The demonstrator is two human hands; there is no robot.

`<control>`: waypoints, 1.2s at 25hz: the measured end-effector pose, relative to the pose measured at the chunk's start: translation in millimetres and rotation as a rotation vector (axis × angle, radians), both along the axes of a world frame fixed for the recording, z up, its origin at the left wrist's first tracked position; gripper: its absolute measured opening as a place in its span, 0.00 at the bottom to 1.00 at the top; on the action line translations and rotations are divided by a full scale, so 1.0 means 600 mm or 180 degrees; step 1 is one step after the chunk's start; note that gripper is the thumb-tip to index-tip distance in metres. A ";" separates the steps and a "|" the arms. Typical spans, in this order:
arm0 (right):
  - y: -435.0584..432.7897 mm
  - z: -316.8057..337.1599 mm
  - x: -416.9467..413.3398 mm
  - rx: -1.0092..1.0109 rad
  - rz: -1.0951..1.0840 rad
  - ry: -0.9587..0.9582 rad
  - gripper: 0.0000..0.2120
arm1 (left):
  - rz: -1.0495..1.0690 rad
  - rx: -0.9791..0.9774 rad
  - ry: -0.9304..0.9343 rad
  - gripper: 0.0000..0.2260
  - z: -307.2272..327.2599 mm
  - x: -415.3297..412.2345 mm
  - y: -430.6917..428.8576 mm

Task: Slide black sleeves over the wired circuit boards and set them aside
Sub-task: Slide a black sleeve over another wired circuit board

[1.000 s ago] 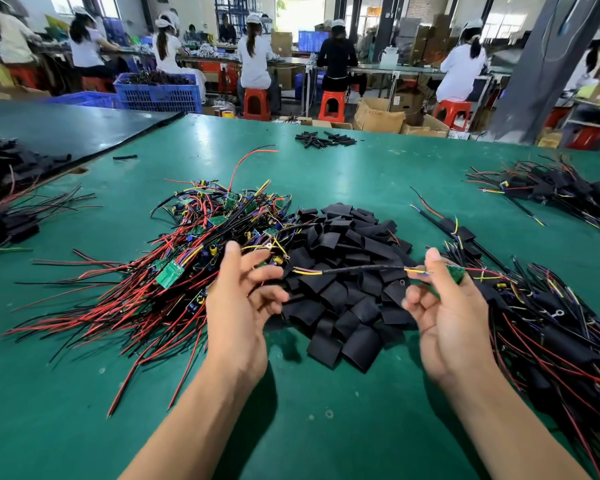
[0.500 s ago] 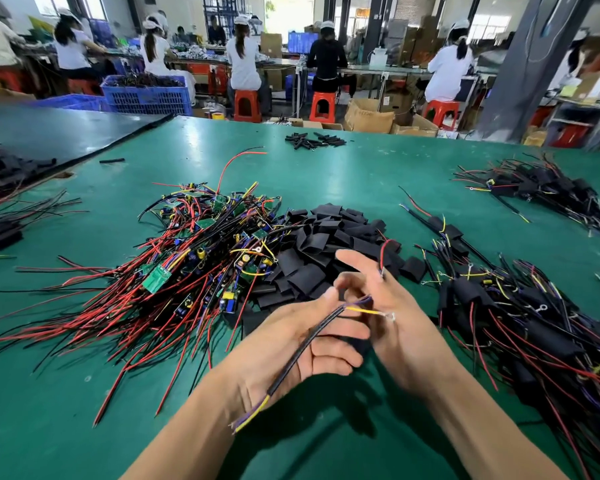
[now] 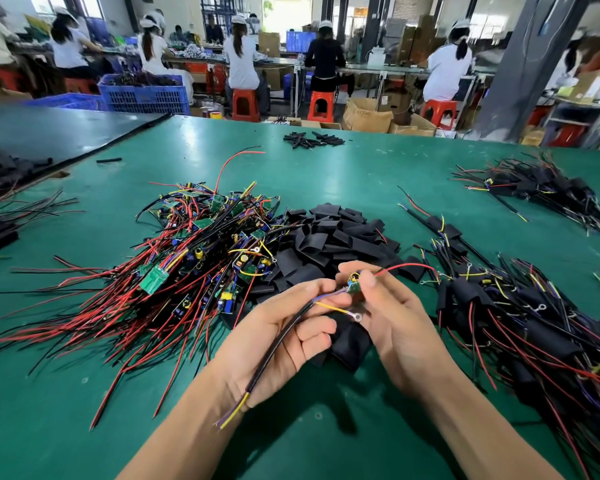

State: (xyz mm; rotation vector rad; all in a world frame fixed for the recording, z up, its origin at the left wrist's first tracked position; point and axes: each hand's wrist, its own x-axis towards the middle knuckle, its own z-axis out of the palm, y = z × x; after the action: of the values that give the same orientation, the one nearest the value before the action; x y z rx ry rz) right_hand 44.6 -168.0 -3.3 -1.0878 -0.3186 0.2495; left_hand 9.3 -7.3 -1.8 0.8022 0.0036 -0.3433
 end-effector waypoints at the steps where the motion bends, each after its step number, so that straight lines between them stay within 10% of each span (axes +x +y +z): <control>1: 0.000 0.001 0.002 -0.0078 -0.0087 0.0025 0.15 | -0.0019 -0.0099 0.0014 0.11 0.001 0.000 0.004; 9: -0.009 -0.004 0.011 0.0469 0.0240 0.0364 0.11 | 0.0339 -0.0019 -0.0056 0.17 -0.002 0.009 0.011; 22: -0.024 -0.022 0.020 -0.2763 -0.0746 -0.0540 0.22 | 0.1860 0.1534 -0.0587 0.06 -0.021 0.012 0.001; 30: -0.053 -0.017 0.030 -0.4305 0.0414 -0.1545 0.39 | 0.2322 0.1819 -0.0416 0.06 -0.025 0.017 0.008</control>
State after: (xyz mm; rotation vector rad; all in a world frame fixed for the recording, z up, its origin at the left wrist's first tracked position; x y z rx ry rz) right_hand 62.8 -199.7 -13.2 -2.4825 -0.6914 0.3162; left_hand 19.5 -2.6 -16.7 1.3197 0.2760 0.4248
